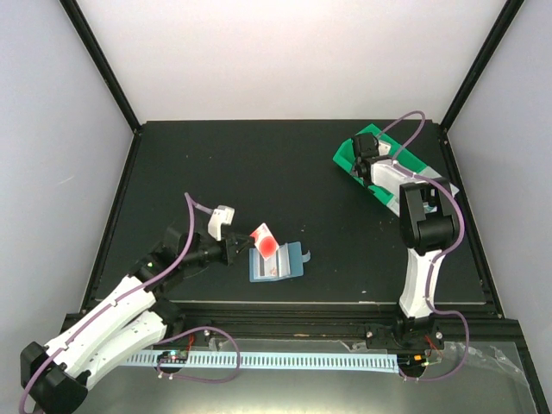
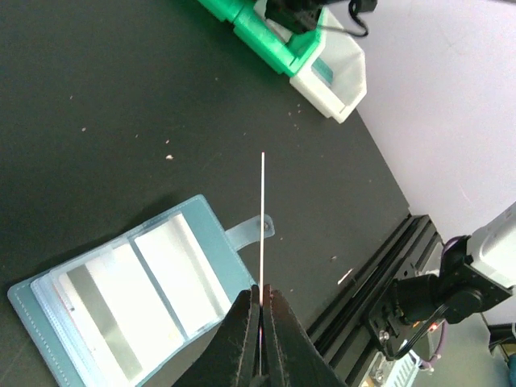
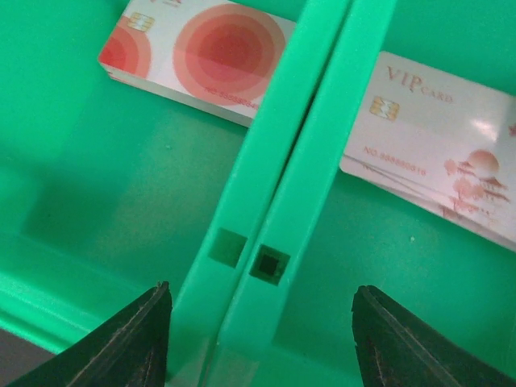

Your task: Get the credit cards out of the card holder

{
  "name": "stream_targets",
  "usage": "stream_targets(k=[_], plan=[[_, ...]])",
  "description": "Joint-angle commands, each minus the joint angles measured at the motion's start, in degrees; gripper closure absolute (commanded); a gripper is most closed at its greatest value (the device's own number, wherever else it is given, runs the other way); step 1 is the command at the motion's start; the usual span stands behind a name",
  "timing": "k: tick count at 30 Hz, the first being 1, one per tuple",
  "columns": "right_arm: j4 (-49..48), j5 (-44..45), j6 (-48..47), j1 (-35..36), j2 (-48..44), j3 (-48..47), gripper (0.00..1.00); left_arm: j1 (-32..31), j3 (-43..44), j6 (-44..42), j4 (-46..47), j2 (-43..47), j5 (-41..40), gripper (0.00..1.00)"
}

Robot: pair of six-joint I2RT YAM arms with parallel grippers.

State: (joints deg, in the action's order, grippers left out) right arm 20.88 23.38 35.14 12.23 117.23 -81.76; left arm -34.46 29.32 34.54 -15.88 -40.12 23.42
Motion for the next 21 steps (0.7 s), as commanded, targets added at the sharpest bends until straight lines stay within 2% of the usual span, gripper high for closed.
stream_targets(k=[1, 6, 12, 21], plan=[[1.5, 1.1, 0.7, -0.2, -4.0, 4.9, 0.39, 0.2, 4.9, -0.5, -1.6, 2.0, 0.0, 0.98], [3.0, -1.3, 1.1, -0.2, -6.7, 8.6, 0.43, 0.2, 3.8, 0.5, -1.7, 2.7, -0.9, 0.98], [1.8, -3.3, 1.5, -0.2, -10.2, 14.1, 0.47, 0.2, 1.6, 3.4, 2.5, 2.3, 1.0, 0.98], [0.1, -8.3, 3.9, -0.1, -13.3, 19.3, 0.53, 0.2, 1.6, 2.7, 1.4, 1.5, -0.1, 0.98]])
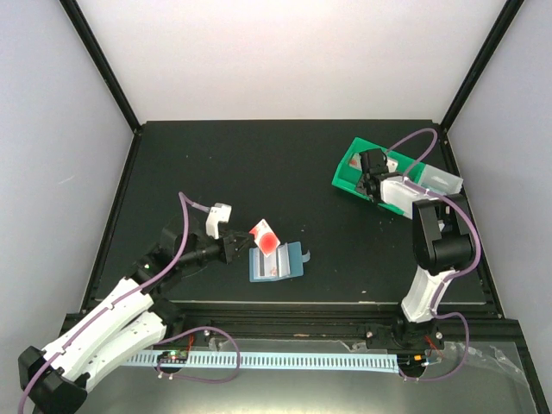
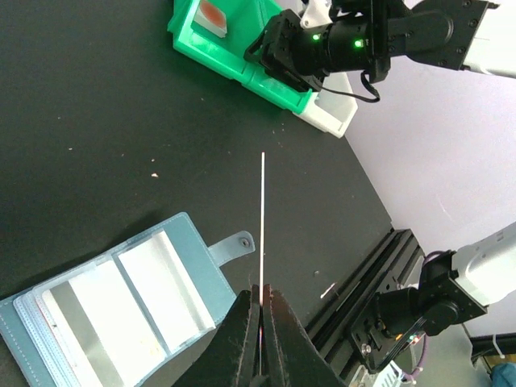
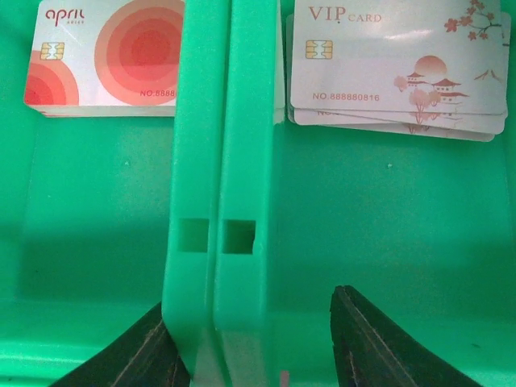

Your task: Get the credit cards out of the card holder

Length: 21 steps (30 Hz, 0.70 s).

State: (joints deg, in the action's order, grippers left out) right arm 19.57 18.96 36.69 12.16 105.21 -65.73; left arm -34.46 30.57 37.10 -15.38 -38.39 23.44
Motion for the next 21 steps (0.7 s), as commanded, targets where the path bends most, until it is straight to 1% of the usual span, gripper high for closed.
stream_targets(k=[1, 5, 9, 16, 21], plan=[[0.9, -4.8, 3.0, 0.0, -1.8, 4.1, 0.53, 0.2, 0.2, 0.2, 0.9, -0.2, 0.0, 0.98], [0.0, -8.2, 5.5, -0.1, -2.5, 5.7, 0.55, 0.2, -1.6, 1.3, 2.3, -0.6, -0.2, 0.99], [-1.8, -10.9, 7.9, 0.3, -3.8, 7.5, 0.56, 0.2, -3.3, 2.5, 5.6, -1.6, 1.5, 0.99], [-1.7, -15.4, 9.2, 2.0, -4.2, 9.1, 0.57, 0.2, -3.9, 2.5, 5.4, -2.2, 0.7, 0.98], [-3.2, -16.4, 9.5, 3.1, -6.1, 12.9, 0.57, 0.3, -3.9, 3.3, 6.0, -2.3, 0.4, 0.98]])
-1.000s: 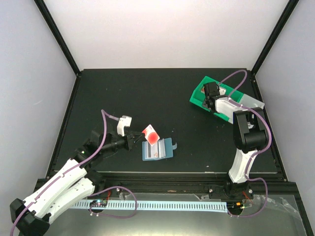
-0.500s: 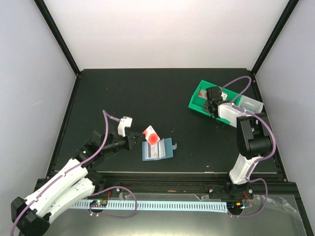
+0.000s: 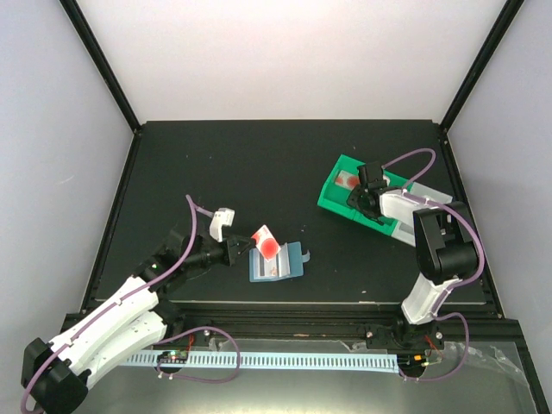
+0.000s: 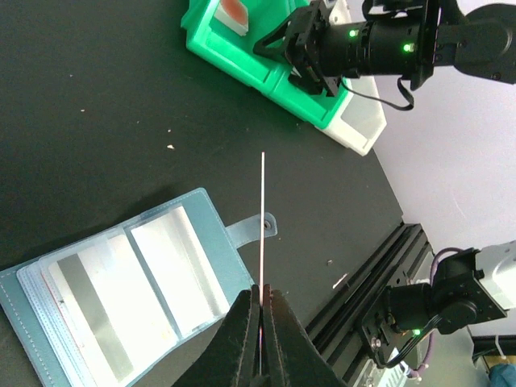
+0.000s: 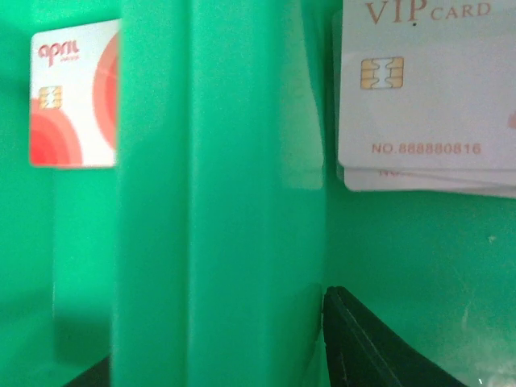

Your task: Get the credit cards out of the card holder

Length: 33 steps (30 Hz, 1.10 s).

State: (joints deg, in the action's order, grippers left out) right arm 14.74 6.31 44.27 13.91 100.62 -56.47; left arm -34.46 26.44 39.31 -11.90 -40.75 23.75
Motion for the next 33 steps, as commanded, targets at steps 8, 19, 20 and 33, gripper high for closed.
stream_targets(k=[8, 19, 20, 33], plan=[[2.5, -4.9, -2.2, 2.2, -7.9, 6.6, 0.5, 0.2, -1.5, 7.5, 9.1, -1.9, 4.8, 0.98], [8.6, -15.8, -7.8, 2.1, -20.7, 5.6, 0.37, 0.2, -1.5, 13.3, 14.8, -2.2, 5.1, 0.98], [7.8, -18.5, -8.3, 2.3, -22.3, 6.3, 0.36, 0.2, -1.6, 13.9, 15.6, -2.0, 4.9, 0.98], [-16.3, -36.9, 6.4, 16.4, -45.3, 22.2, 0.36, 0.2, -6.7, 27.0, 34.1, -1.5, 1.4, 0.99]])
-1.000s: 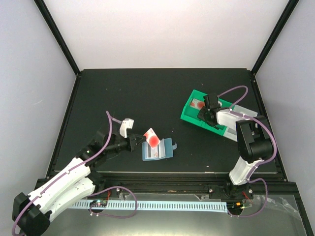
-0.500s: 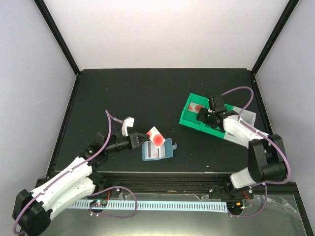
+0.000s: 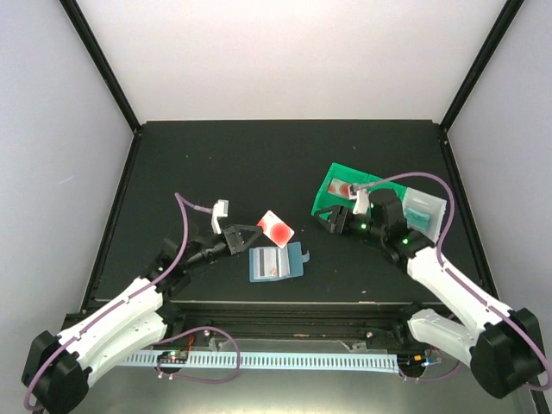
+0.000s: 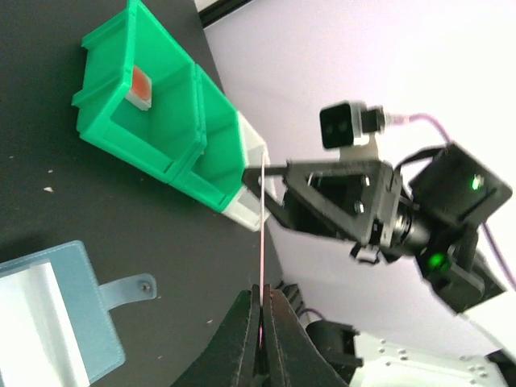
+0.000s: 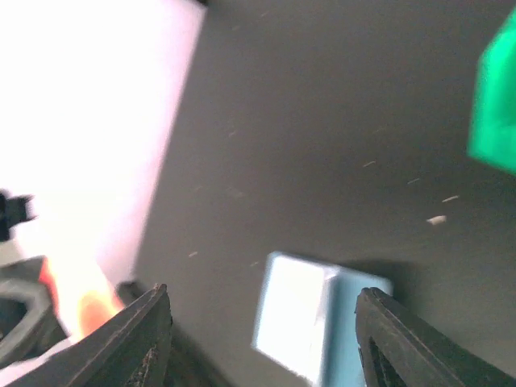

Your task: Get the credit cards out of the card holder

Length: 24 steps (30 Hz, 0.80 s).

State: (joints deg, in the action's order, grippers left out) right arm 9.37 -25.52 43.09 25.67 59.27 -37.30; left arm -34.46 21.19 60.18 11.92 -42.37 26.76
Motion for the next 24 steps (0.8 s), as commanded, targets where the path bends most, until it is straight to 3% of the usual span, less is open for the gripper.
stream_targets(k=[1, 6, 12, 15, 18, 24], plan=[[-13.5, -5.1, 9.6, 6.0, -4.5, 4.4, 0.35, 0.2, -1.9, 7.0, 12.1, -0.1, -1.8, 0.98], [-23.7, 0.0, 18.8, 15.2, -4.7, 7.1, 0.25, 0.1, -3.0, 8.9, 15.3, 0.3, -3.1, 0.98], [-31.4, 3.8, 25.3, 21.6, -0.9, 7.0, 0.25, 0.1, -4.8, 10.3, 17.3, 1.9, -4.4, 0.99], [-30.5, 4.2, 24.7, 23.2, 1.2, 5.0, 0.27, 0.1, -5.4, 11.0, 17.7, 2.8, -4.8, 0.98], [-31.5, 3.8, 24.7, 24.0, 2.5, 4.0, 0.41, 0.1, -5.0, 10.2, 16.1, 3.3, -4.9, 0.98], [-29.0, 3.0, 19.9, 24.5, 2.8, 2.3, 0.83, 0.1, -4.9, 9.2, 16.6, 3.3, -1.3, 0.97]])
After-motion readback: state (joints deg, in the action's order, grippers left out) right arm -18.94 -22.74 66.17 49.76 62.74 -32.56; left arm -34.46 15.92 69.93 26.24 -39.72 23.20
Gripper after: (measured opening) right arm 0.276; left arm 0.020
